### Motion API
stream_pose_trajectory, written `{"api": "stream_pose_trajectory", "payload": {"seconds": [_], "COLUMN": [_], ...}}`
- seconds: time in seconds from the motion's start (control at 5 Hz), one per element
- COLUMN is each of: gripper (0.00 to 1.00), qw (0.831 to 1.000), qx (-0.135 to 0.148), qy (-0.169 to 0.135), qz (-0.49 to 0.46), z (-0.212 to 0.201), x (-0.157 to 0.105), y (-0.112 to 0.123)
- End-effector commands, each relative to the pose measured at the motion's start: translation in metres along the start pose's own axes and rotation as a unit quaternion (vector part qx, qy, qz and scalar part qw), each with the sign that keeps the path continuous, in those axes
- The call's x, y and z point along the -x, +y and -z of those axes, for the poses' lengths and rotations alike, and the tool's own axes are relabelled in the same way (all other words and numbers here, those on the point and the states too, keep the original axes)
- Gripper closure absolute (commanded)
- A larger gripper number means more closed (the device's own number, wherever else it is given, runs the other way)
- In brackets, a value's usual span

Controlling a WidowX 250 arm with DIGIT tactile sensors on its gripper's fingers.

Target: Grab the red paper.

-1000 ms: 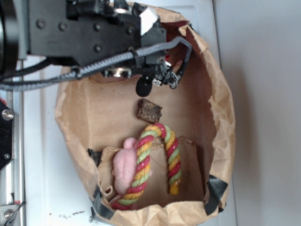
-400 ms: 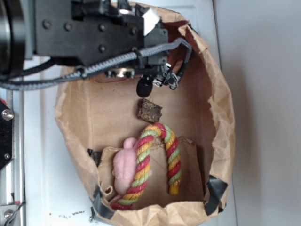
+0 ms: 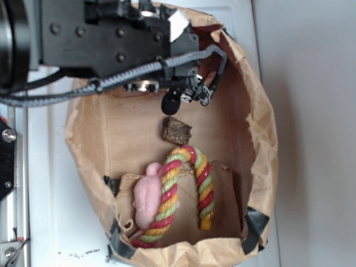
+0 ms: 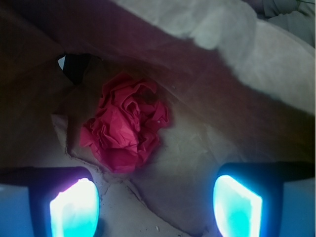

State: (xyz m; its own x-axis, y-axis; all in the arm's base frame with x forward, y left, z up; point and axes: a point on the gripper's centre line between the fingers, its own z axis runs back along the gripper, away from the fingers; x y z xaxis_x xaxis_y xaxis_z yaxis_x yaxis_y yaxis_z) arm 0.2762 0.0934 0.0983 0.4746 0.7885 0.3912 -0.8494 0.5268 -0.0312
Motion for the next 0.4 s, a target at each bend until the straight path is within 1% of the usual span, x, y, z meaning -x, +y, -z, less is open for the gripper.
{"api": "stream_pose_trajectory", "payload": {"seconds": [0.0,0.2], "gripper": [0.0,0.0], "qw": [1.0,1.0], "qx": [0.017,0.019], "qy": [-0.016,-0.015], "qz": [0.0,-0.004], "z": [-0.0135,-0.0142], "x": [-0.0101,-0.0081], "y": [-0.0031,0.0018]}}
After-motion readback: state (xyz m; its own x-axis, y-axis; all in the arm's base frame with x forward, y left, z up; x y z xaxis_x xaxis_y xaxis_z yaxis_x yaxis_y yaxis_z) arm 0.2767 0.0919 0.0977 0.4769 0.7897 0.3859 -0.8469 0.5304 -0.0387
